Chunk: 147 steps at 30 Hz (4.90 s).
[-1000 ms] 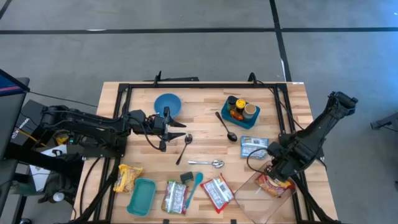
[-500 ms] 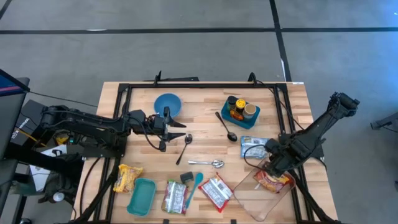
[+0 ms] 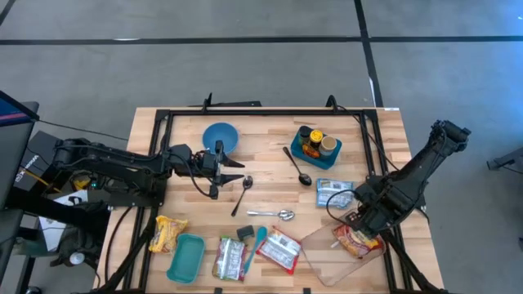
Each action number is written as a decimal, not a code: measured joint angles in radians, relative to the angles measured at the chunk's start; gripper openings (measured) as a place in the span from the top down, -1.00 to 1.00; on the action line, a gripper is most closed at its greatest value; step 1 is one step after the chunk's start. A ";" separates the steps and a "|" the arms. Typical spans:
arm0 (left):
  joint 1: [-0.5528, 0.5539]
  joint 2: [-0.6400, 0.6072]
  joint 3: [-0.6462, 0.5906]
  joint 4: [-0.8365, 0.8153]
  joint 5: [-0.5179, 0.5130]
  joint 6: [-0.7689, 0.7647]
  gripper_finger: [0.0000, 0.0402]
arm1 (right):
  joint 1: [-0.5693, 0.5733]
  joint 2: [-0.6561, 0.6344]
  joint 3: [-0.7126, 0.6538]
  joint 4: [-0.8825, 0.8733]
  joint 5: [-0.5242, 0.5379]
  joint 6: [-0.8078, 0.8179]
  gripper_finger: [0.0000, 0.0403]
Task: Pick & Place Food Item
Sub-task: Adjust the transparent bin, then put the black seasoning can into the blue bin
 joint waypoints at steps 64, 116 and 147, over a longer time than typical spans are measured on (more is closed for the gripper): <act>0.000 0.000 0.000 -0.066 0.002 0.000 0.32 | 0.126 0.000 -0.001 0.052 -0.002 0.174 0.33; 0.000 -0.003 0.000 -0.171 -0.029 -0.335 0.32 | 0.003 -0.015 0.203 -0.266 0.535 -0.089 0.41; -0.184 -0.004 0.150 -0.625 -0.301 -0.338 0.32 | -0.311 -0.012 0.203 -0.097 0.622 -0.584 0.41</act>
